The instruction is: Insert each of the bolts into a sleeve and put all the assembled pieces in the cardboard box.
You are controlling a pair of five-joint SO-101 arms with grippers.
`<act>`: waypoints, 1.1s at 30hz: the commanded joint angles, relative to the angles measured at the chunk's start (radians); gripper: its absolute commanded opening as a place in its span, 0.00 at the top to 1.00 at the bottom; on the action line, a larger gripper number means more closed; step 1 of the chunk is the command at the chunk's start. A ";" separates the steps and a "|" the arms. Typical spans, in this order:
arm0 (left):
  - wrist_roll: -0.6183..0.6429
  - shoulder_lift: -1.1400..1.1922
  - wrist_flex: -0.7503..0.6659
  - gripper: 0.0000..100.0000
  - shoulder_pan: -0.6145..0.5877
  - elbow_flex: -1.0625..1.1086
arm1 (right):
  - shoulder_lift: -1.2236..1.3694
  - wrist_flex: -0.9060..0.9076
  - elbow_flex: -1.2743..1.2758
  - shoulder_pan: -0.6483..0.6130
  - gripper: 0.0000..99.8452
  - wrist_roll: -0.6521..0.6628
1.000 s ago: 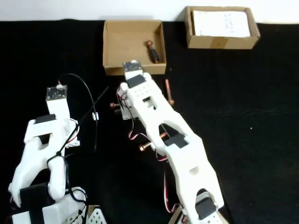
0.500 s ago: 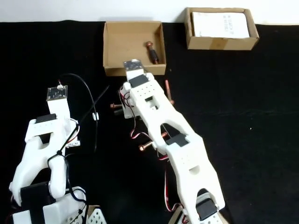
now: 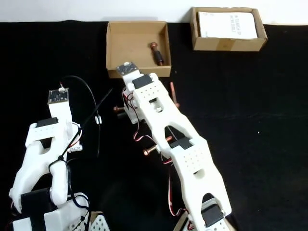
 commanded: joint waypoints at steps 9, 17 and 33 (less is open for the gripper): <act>-0.003 -0.002 0.003 0.92 -0.012 -0.028 | 0.005 -0.008 -0.056 0.031 0.79 0.054; -0.003 -0.002 0.003 0.92 -0.012 -0.027 | 0.005 -0.008 -0.054 0.028 0.77 0.060; -0.003 -0.002 0.003 0.92 -0.012 -0.027 | -0.005 -0.024 -0.056 0.047 0.99 0.060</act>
